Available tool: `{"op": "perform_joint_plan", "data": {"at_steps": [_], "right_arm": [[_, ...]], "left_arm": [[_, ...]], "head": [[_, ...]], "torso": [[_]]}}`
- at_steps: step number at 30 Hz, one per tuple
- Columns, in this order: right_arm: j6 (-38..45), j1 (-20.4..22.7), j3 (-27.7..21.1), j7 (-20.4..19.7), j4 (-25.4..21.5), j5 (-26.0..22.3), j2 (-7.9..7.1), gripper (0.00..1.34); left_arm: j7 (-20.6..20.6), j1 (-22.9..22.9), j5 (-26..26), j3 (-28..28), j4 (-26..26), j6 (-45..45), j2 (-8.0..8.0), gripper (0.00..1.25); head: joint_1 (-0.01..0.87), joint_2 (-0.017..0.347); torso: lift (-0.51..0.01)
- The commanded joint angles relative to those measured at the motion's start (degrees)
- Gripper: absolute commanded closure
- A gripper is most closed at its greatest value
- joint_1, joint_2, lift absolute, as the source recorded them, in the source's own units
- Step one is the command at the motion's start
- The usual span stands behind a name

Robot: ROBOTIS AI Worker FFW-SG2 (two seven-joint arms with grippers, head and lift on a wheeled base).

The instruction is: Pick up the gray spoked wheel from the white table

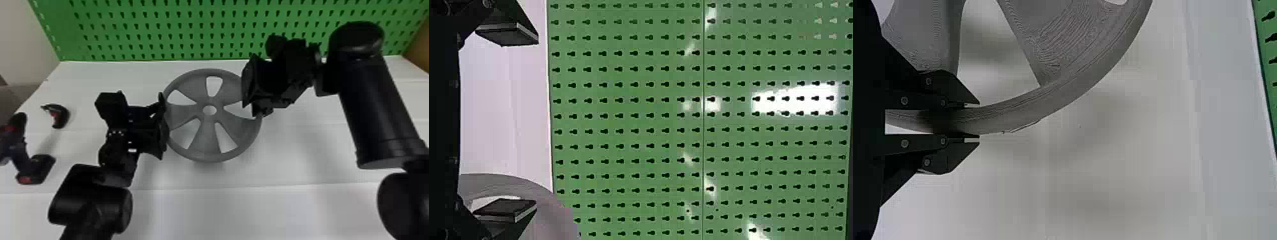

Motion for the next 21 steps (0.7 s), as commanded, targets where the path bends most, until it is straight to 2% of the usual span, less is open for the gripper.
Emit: {"op": "perform_joint_plan", "data": {"at_steps": [1, 14, 21], "right_arm": [[0.4, 0.1, -0.8, -0.9, -0.3, -1.4, 0.14, 1.19], [0.2, 0.3, -1.1, -1.5, -0.6, -2.0, 0.14, 1.19], [-3.3, 2.2, -0.8, -1.5, -4.8, -1.7, -0.09, 1.19]], "left_arm": [[0.0, 0.1, 0.1, 0.1, 0.0, 0.0, 0.00, 0.13], [0.0, 0.1, 0.1, 0.2, 0.0, 0.0, 0.00, 0.13], [0.0, 0.1, 0.1, 0.2, 0.0, 0.0, 0.00, 0.13]], "head": [[0.770, 0.054], [0.770, 0.054], [0.770, 0.054]], "torso": [[-0.105], [-0.105], [-0.105]]}}
